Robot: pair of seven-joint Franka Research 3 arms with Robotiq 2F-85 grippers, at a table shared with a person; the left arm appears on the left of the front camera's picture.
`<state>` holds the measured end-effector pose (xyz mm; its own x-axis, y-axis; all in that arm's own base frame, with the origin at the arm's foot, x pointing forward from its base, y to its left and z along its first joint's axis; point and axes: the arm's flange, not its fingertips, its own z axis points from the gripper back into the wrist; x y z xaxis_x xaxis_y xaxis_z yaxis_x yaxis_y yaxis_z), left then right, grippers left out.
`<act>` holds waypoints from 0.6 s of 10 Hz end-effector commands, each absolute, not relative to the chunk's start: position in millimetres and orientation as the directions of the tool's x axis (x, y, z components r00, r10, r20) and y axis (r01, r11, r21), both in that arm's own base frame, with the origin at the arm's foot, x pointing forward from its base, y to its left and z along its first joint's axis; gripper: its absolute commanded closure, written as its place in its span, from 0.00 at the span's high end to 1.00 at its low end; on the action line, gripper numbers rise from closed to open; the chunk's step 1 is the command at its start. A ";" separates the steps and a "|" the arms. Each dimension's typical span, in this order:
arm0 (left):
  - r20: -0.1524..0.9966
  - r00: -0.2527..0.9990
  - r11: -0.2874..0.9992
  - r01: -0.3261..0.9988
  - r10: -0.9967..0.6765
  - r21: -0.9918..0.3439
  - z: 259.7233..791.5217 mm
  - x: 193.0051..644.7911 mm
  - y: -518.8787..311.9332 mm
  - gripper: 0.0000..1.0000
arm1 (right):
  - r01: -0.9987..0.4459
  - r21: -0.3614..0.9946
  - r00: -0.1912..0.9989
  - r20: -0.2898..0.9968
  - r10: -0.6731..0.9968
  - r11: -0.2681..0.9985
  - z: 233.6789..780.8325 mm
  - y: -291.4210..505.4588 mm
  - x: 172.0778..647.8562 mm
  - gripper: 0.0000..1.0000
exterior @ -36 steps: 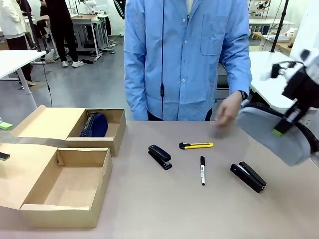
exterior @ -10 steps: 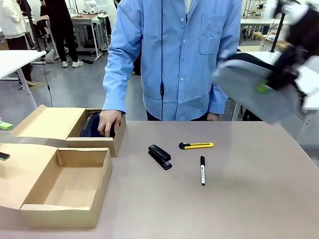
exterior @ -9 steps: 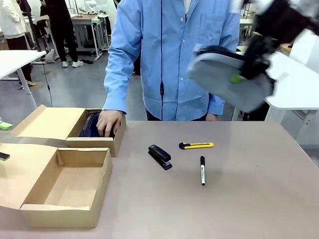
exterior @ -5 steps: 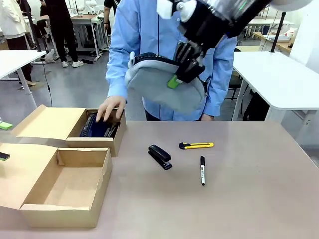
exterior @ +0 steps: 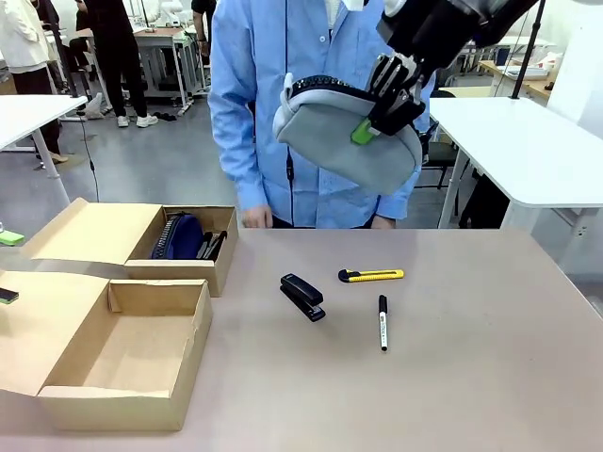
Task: Place items inside the box.
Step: Pick up a Pencil pouch or Stapler and place it inside the Mailer Box closest to the robot.
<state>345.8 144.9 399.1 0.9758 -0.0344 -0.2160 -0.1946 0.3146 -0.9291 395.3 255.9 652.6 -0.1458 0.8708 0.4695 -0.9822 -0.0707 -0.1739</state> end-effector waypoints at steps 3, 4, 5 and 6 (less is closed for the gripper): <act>-0.203 0.978 0.317 -0.176 -0.055 -0.932 399.7 340.2 145.8 1.00 | -0.982 -0.171 -0.149 0.466 0.872 -0.077 650.1 258.7 393.4 0.07; -0.203 0.978 0.317 -0.176 -0.055 -0.932 399.7 340.2 145.8 1.00 | -0.975 -0.136 -0.219 0.433 0.874 -0.177 642.7 297.0 358.9 0.07; -0.203 0.978 0.317 -0.176 -0.055 -0.932 399.7 340.2 145.8 1.00 | -0.966 -0.052 -0.248 0.462 0.851 -0.253 626.9 331.3 319.2 0.07; -0.203 0.978 0.317 -0.176 -0.055 -0.932 399.7 340.2 145.8 1.00 | -0.961 0.014 -0.238 0.467 0.852 -0.276 613.4 355.5 293.9 0.07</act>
<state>345.9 144.8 399.2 0.9758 -0.0347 -0.2159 -0.1944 0.3147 -0.9291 318.8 336.5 623.7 -0.2517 0.8588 0.4463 -0.9655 -0.2543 -0.0551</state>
